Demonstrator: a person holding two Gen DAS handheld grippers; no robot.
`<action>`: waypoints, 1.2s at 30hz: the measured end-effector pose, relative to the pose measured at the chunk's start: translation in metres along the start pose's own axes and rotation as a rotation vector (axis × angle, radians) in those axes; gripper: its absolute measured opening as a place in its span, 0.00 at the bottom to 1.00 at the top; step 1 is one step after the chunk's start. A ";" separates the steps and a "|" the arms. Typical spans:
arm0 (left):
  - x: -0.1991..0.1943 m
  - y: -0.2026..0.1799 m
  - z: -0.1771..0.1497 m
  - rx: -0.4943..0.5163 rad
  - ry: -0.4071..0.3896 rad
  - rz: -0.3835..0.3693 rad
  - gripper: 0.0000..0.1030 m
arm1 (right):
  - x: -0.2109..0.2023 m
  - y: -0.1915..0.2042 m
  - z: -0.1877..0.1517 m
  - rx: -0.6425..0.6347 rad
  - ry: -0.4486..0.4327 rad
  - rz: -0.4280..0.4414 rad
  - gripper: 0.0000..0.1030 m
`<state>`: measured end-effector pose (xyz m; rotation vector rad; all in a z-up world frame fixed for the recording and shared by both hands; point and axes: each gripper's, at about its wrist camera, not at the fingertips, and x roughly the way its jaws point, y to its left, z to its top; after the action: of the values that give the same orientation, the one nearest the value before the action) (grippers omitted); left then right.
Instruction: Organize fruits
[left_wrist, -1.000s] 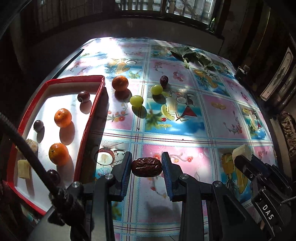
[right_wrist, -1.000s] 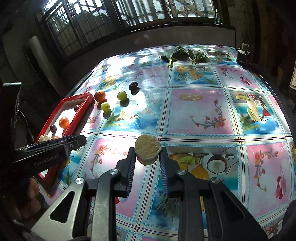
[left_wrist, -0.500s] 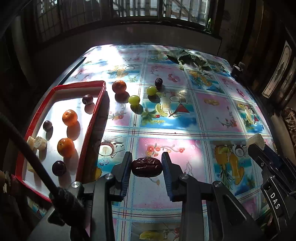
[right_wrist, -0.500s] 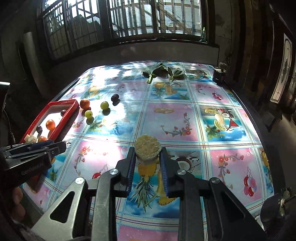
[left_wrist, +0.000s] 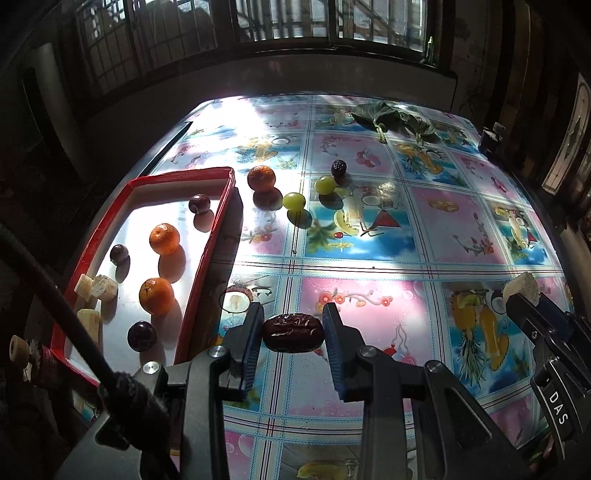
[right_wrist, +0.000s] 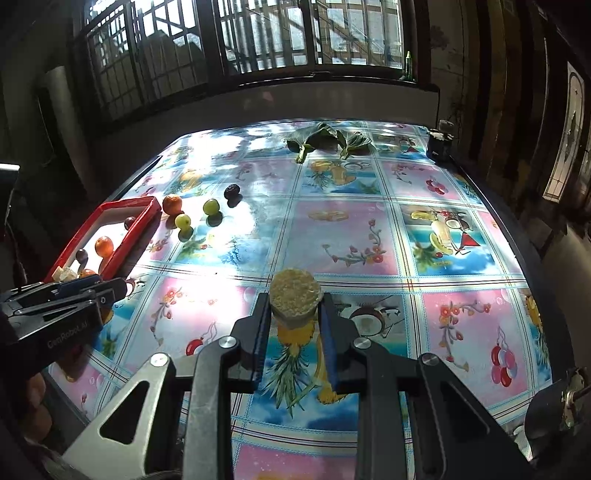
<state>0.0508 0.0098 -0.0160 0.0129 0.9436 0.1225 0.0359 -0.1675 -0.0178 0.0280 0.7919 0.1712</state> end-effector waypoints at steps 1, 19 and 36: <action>-0.001 0.001 0.000 0.000 -0.005 0.007 0.31 | 0.001 0.002 0.000 -0.004 0.002 -0.002 0.27; -0.010 0.022 -0.004 -0.009 -0.071 0.108 0.31 | 0.009 0.035 -0.001 -0.047 0.030 0.037 0.27; -0.010 0.047 -0.004 -0.047 -0.083 0.123 0.31 | 0.015 0.071 0.000 -0.095 0.053 0.081 0.27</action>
<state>0.0376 0.0551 -0.0075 0.0323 0.8564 0.2561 0.0360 -0.0954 -0.0223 -0.0346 0.8348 0.2868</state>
